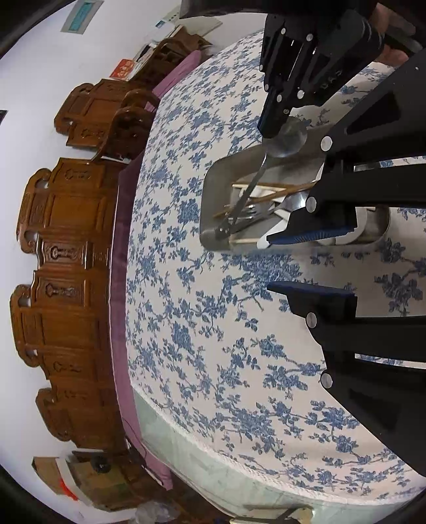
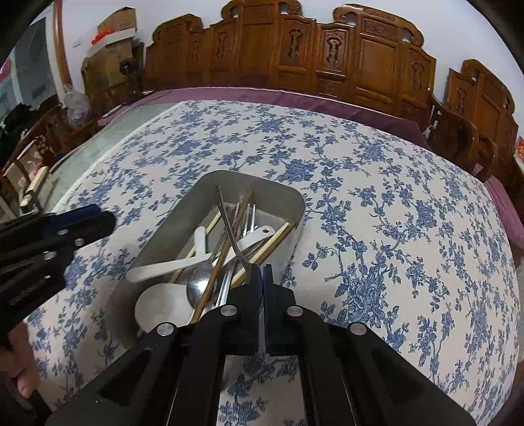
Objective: Organize utensils
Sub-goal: 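Open the left tool to release the chopstick into the tray, then lower the metal spoon into the tray and open the right tool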
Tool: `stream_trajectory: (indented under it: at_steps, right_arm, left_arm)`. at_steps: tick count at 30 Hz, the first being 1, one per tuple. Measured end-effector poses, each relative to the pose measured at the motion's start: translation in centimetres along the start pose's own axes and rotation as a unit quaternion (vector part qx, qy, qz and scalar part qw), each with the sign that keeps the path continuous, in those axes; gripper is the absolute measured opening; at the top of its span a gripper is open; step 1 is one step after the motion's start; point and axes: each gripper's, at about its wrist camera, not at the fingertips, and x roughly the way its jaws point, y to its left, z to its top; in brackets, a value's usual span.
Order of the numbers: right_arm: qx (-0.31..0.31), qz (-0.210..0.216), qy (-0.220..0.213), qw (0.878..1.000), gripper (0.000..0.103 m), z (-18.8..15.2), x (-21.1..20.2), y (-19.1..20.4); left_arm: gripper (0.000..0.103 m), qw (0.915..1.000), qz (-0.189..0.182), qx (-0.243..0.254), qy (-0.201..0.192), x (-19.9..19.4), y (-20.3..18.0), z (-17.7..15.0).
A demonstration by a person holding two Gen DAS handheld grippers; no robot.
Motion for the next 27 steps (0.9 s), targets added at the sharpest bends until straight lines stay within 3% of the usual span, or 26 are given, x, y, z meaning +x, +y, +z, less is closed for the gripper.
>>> stream_trajectory:
  at_steps: [12,25,27]
  right_arm:
    - [0.007,0.024,0.000,1.000,0.005,0.2,1.4,1.2]
    - [0.009,0.119,-0.009,0.993,0.014,-0.6,0.0,2.2]
    - [0.010,0.129,-0.013,0.991,0.014,-0.9,-0.4,2.1]
  left_arm:
    - [0.022,1.0000,0.008,-0.001,0.003,0.2,0.5,0.1]
    - [0.022,0.9999,0.011,-0.001,0.002,0.2,0.5,0.1]
    - [0.027,0.9999,0.013,-0.001,0.000,0.1,0.6,0.1]
